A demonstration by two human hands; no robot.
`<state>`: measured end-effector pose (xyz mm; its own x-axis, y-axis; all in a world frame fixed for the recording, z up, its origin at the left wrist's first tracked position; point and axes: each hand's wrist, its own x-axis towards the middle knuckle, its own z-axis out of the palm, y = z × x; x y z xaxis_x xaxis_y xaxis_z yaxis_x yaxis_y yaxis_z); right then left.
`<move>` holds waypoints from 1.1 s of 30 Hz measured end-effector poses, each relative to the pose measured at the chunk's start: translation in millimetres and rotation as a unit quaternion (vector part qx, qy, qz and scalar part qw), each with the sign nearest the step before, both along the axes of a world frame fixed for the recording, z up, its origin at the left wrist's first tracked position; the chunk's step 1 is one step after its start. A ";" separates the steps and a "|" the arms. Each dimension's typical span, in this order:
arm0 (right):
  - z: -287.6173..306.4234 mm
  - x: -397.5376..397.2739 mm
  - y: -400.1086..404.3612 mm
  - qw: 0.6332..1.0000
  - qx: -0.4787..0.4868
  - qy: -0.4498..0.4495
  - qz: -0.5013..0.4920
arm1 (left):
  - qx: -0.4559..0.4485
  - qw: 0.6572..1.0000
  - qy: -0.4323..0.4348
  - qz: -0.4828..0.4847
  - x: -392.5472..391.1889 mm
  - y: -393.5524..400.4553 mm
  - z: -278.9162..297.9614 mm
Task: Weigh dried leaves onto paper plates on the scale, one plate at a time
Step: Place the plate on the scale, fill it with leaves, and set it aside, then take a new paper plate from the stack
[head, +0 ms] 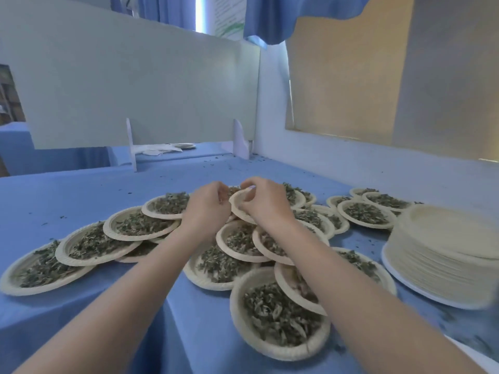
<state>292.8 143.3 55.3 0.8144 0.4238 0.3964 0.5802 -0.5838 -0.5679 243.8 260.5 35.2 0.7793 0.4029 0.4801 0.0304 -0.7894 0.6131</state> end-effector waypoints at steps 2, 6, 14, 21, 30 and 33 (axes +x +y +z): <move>10.3 -0.1 -38.0 1.000 -0.005 -0.002 -0.018 | -0.002 1.000 -0.002 -0.030 7.4 -40.4 8.7; 24.6 7.9 -127.4 0.998 -0.007 -0.004 -0.061 | 0.007 0.996 0.003 -0.094 29.9 -129.2 21.1; 24.2 33.3 -301.3 0.983 0.027 0.012 -0.183 | 0.031 0.974 0.026 -0.223 79.0 -299.7 16.3; -3.8 73.2 -378.0 0.956 -0.066 0.083 -0.273 | 0.084 0.981 0.073 -0.161 129.6 -350.5 0.7; -27.0 92.6 -385.0 0.947 -0.030 0.104 -0.303 | 0.023 0.979 0.162 -0.119 152.4 -331.7 -14.3; -22.3 86.4 -381.3 0.952 -0.030 0.056 -0.300 | 0.010 0.979 0.158 -0.130 147.7 -327.7 -7.1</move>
